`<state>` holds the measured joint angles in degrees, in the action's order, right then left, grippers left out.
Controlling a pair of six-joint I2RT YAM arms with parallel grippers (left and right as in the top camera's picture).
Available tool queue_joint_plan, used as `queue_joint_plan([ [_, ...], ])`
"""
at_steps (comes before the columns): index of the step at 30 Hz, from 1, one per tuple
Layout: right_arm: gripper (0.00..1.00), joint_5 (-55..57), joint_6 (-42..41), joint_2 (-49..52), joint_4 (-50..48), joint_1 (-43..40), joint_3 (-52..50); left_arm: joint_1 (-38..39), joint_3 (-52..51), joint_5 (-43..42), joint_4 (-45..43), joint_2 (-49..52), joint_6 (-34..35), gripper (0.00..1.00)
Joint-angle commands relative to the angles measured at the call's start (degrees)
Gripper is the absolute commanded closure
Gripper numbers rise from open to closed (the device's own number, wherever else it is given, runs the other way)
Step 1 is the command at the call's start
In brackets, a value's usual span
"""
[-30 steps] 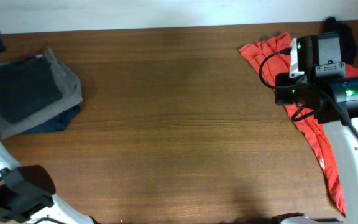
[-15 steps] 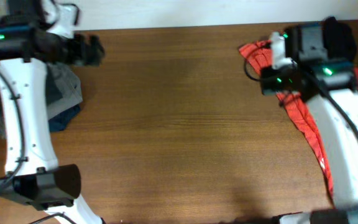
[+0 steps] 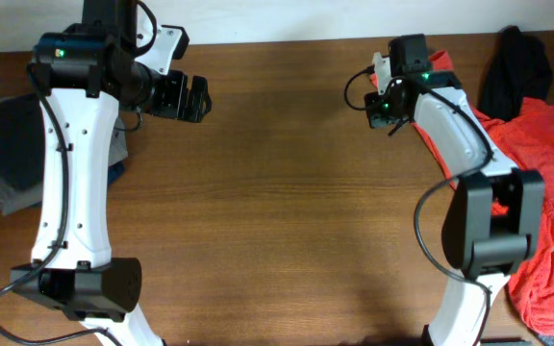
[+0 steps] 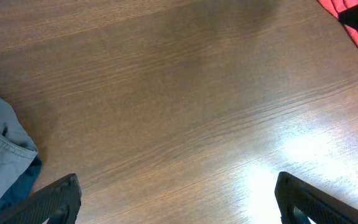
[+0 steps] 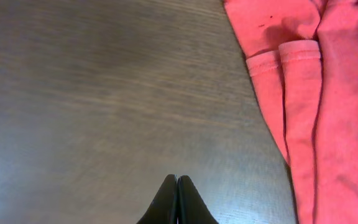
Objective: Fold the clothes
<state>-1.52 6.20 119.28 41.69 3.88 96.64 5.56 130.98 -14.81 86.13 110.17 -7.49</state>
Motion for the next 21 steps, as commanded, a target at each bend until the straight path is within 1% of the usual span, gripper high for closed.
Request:
queue_joint_plan([
  [1,0.95,-0.44,0.22,2.32,-1.95,-1.29,0.55,0.07,0.31,-0.42,-0.39,0.52,0.33,0.01],
  [8,0.95,-0.46,0.22,7.74,-7.78,-3.21,0.55,0.02,0.31,-0.44,-0.52,0.52,0.35,0.01],
  [18,0.95,-0.09,0.22,16.81,-20.2,-6.12,0.55,0.02,0.31,-0.44,-0.15,0.52,0.35,0.01],
  [21,0.94,4.5,-0.68,19.26,-23.58,-7.87,0.55,0.02,0.31,-0.44,0.42,0.52,0.35,0.01],
])
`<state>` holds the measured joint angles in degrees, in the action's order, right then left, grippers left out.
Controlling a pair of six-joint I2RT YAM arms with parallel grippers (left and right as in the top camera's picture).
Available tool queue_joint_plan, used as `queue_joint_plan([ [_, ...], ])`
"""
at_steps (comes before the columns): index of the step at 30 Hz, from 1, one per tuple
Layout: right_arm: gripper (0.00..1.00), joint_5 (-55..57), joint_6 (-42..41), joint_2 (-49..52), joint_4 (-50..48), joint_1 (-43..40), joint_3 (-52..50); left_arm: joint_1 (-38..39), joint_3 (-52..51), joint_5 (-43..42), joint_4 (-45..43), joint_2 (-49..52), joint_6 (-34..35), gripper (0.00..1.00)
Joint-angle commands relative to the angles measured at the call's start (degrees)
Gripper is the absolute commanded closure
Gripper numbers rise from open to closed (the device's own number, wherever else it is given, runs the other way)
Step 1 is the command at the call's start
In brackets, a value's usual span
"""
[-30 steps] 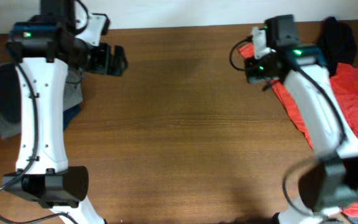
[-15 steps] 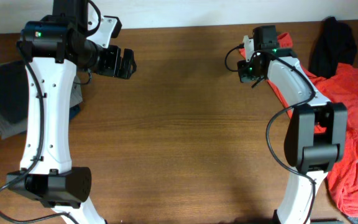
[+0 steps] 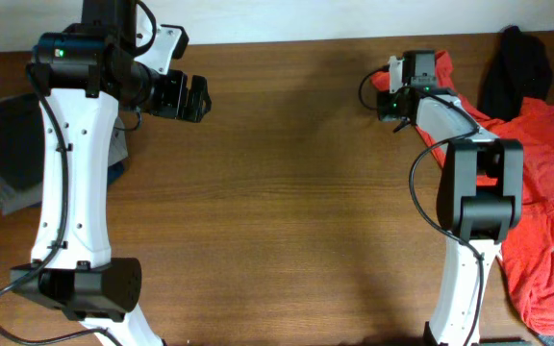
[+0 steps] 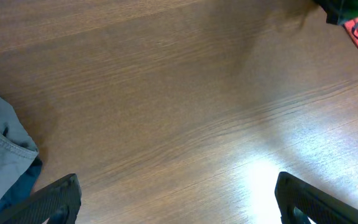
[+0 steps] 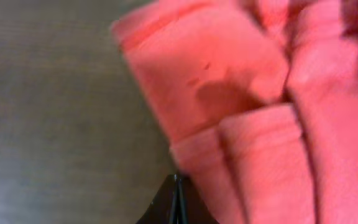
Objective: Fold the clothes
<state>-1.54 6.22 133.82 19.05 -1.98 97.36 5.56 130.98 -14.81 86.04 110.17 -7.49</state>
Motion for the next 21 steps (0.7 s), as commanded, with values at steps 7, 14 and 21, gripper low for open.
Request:
queue_joint_plan([
  [7,0.91,14.12,-9.33,6.14,-0.42,-10.36,-0.15,0.02,0.31,-0.44,0.87,0.52,0.33,0.01],
  [14,0.87,4.92,-13.07,6.05,3.69,-19.34,0.85,0.02,0.31,-0.44,1.07,0.52,0.33,0.01],
  [21,0.78,-4.2,-7.61,3.93,10.34,-17.7,6.62,0.02,0.31,-0.39,1.05,0.52,0.31,0.01],
])
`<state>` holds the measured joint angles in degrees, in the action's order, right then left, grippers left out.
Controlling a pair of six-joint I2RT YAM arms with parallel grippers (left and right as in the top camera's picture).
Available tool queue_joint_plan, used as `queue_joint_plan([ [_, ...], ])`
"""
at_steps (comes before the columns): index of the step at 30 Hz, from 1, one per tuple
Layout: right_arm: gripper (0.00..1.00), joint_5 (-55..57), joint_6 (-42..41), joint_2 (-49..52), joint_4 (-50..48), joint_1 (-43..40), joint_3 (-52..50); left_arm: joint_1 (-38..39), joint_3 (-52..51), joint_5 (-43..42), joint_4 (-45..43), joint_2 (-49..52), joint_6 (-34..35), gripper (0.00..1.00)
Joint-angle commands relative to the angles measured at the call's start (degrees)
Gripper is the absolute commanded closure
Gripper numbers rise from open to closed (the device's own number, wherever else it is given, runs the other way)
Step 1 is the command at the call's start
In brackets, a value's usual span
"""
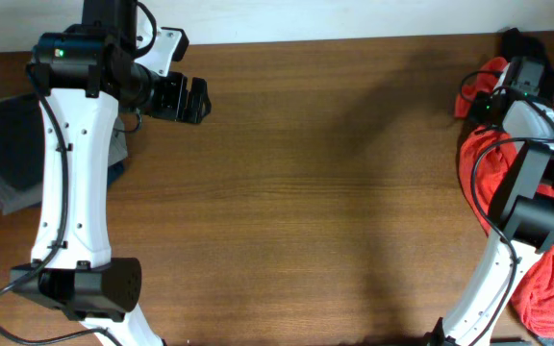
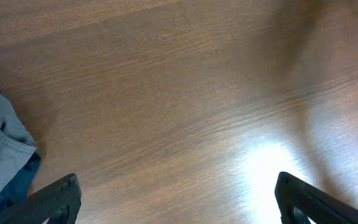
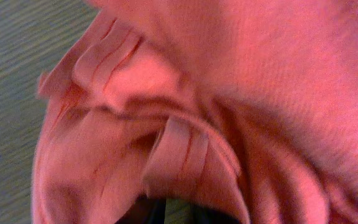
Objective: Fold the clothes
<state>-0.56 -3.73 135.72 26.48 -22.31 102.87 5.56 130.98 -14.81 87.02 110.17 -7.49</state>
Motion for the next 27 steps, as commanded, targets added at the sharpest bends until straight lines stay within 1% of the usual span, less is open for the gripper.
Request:
queue_joint_plan([
  [1,0.77,-5.53,2.95,1.16,3.98,3.39,2.16,0.02,0.31,-0.22,0.07,0.52,0.33,0.01],
  [4,0.75,-6.16,5.11,-2.99,8.66,6.71,6.93,0.02,0.31,2.32,0.09,0.52,0.33,0.01],
  [5,0.73,-7.26,6.69,-5.46,12.11,8.59,10.05,0.02,0.31,3.04,0.04,0.52,0.33,0.01],
  [7,0.68,-7.23,6.75,-8.31,16.61,10.69,13.84,0.02,0.31,3.32,-0.11,0.52,0.31,0.01],
  [10,0.56,-7.23,6.73,-11.61,23.39,13.29,19.41,0.02,0.31,3.39,-0.55,0.52,0.33,0.01],
  [11,0.44,-7.23,6.75,-13.46,27.26,14.6,22.49,0.02,0.31,3.52,-0.85,0.52,0.33,0.01],
  [12,0.36,-7.23,6.75,-14.38,29.35,15.15,23.98,0.02,0.31,3.52,-0.96,0.52,0.33,0.01],
  [14,0.3,-7.23,6.75,-16.37,34.03,16.11,26.8,0.02,0.31,3.54,-1.29,0.52,0.33,0.01],
  [15,0.27,-7.23,6.73,-18.18,38.4,16.74,29.05,0.02,0.31,3.58,-1.36,0.52,0.31,0.01],
  [20,0.24,-7.21,6.73,-23.39,47.19,17.14,31.71,0.02,0.31,3.67,-1.46,0.52,0.33,0.01],
  [24,0.15,-7.1,6.75,-27.54,51.32,17.05,31.71,0.02,0.31,3.67,-1.2,0.52,0.33,0.01],
  [27,0.14,-4.52,6.71,-28.46,52.37,17.0,31.71,0.02,0.31,3.67,-1.03,0.52,0.33,0.01],
])
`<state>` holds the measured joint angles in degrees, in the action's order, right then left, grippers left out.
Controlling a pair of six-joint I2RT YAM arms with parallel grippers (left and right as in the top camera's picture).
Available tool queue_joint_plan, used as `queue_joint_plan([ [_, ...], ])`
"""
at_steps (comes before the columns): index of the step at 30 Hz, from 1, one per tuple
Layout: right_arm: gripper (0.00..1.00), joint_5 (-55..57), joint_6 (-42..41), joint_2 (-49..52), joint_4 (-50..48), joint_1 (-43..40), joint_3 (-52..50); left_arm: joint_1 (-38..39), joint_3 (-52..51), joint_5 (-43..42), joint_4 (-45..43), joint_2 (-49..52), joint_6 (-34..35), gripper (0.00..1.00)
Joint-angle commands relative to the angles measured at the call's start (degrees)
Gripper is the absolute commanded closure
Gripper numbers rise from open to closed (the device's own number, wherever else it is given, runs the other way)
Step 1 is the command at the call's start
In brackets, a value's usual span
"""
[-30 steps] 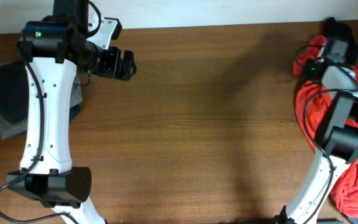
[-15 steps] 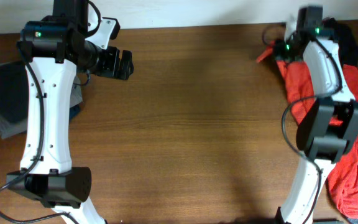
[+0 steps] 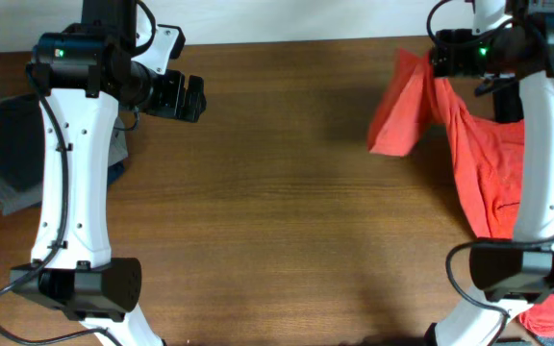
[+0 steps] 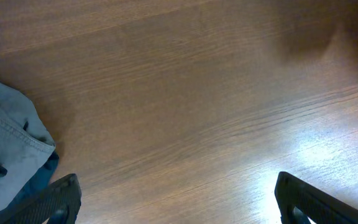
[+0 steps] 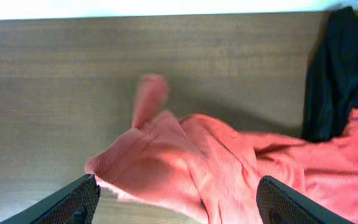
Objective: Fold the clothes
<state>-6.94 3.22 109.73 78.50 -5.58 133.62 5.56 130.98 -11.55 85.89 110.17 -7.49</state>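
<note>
A red garment is drawn out from the right side toward the table's middle. Its left flap reaches furthest, and in the right wrist view the garment looks blurred. My right gripper is high above the garment's back part. In the right wrist view this gripper is open, with the garment well below its fingers and nothing between them. My left gripper is open over bare wood at the back left, and the left wrist view shows this gripper empty.
A black garment lies at the back right beside the red one. A pile of grey and blue denim clothes sits at the left edge, and a corner of this pile shows by the left finger. More red cloth lies at the front right.
My right gripper was buried in bunched red cloth at the back right corner. Now it is higher, further left and open, and the red garment stretches leftward. The left wrist view has shifted slightly.
My right gripper was shut over bare wood beside the red garment's edge. Then it was at that edge, and later deep in the bunched cloth at the back right. Now it is open above the garment, which is drawn out leftward. The left arm stayed nearly still, open.
</note>
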Motion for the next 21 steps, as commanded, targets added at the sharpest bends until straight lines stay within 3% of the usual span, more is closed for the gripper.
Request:
queue_joint_plan([
  [1,0.14,3.87,-0.87,-2.67,0.48,0.15,0.96,0.02,0.31,0.42,0.2,0.52,0.33,0.01],
  [5,0.14,17.14,-12.74,-2.73,1.79,-1.44,0.96,0.02,0.31,0.42,0.76,0.52,0.33,0.01],
  [7,0.1,27.93,-25.22,-2.73,4.57,-4.24,0.96,0.02,0.31,0.42,0.79,0.52,0.33,0.01],
  [10,0.09,23.58,-32.92,-2.73,6.86,-9.57,0.96,0.02,0.31,0.42,0.76,0.52,0.33,0.01],
  [11,0.09,14.69,-31.63,-2.71,6.19,-11.87,0.96,0.02,0.31,0.42,0.76,0.52,0.33,0.01],
  [14,0.1,2.75,-23.63,-2.71,4.5,-13.27,0.96,0.02,0.31,0.42,0.76,0.52,0.33,0.01],
  [21,0.09,-0.61,-13.73,-3.08,5.84,-10.82,0.96,0.02,0.31,0.44,0.76,0.52,0.33,0.01],
])
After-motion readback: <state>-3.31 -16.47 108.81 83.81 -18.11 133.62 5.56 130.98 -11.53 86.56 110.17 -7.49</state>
